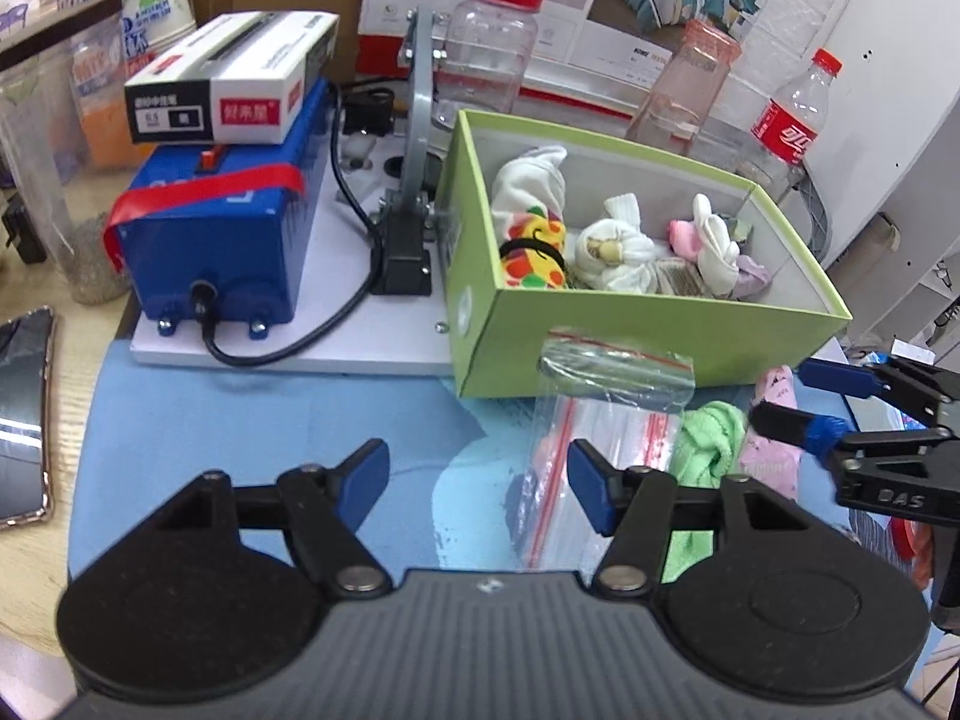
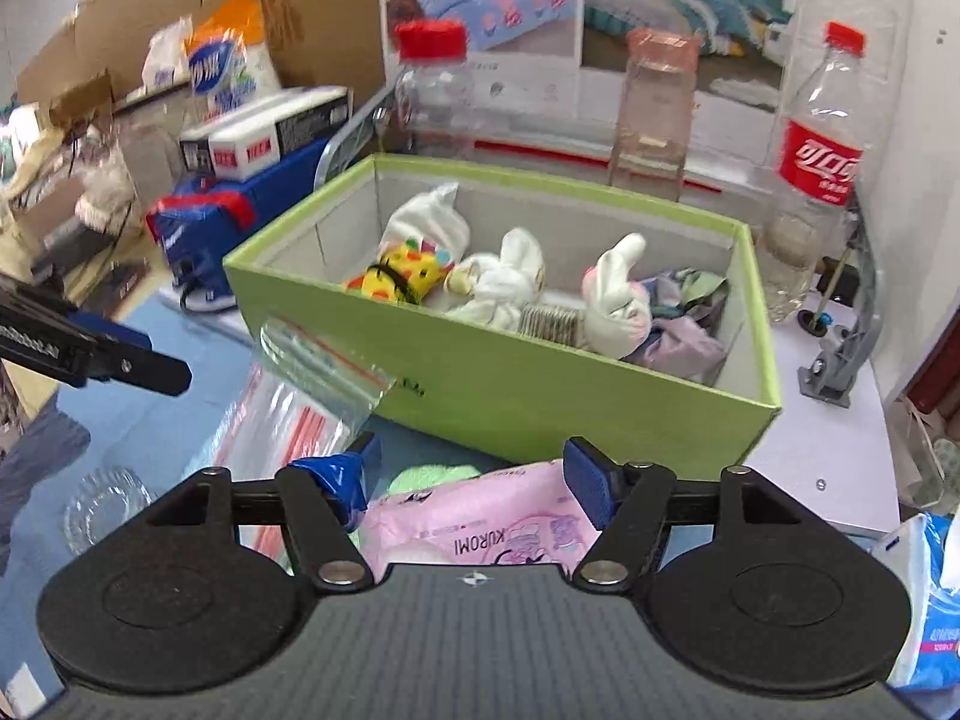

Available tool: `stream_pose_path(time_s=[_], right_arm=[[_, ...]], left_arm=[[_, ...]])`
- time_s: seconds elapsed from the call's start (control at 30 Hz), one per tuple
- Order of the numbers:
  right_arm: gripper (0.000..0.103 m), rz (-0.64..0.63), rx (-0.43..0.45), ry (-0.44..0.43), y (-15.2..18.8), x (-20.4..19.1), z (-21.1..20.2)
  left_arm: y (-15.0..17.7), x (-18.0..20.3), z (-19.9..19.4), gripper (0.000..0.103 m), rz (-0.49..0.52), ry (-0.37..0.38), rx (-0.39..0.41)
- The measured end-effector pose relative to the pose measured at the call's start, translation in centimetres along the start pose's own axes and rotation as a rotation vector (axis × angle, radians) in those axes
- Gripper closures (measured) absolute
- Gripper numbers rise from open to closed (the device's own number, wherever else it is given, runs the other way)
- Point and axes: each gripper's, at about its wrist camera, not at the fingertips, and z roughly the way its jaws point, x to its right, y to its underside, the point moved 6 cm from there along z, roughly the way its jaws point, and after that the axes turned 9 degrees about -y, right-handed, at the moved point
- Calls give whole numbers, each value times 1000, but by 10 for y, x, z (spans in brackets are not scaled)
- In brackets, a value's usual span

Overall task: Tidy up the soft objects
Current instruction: 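Move the left tool to the clear zip bag while the right tool approaches the pink wipe pack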

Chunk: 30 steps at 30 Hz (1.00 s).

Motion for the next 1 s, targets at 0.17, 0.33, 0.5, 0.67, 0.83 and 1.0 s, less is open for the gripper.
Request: stream_pose_path(time_s=[0.17,0.33,0.5,0.67,0.83,1.0], right_arm=[[47,13,-37,59,15,20,-11],[45,137,0,112,47,61,-48],[44,215,62,147,78,76,-79],[44,250,122,123,88,77,-95],[43,264,169,85,84,76,-101],[43,275,196,58,78,73,-102]], left_arm=[[0,13,-4,43,49,8,3],[-4,34,-3,42,106,21,-1],[-3,71,15,42,198,44,-68],[-4,94,39,42,289,-49,-117],[-6,103,53,42,349,-137,-132],[-6,108,59,40,390,-170,-142]])
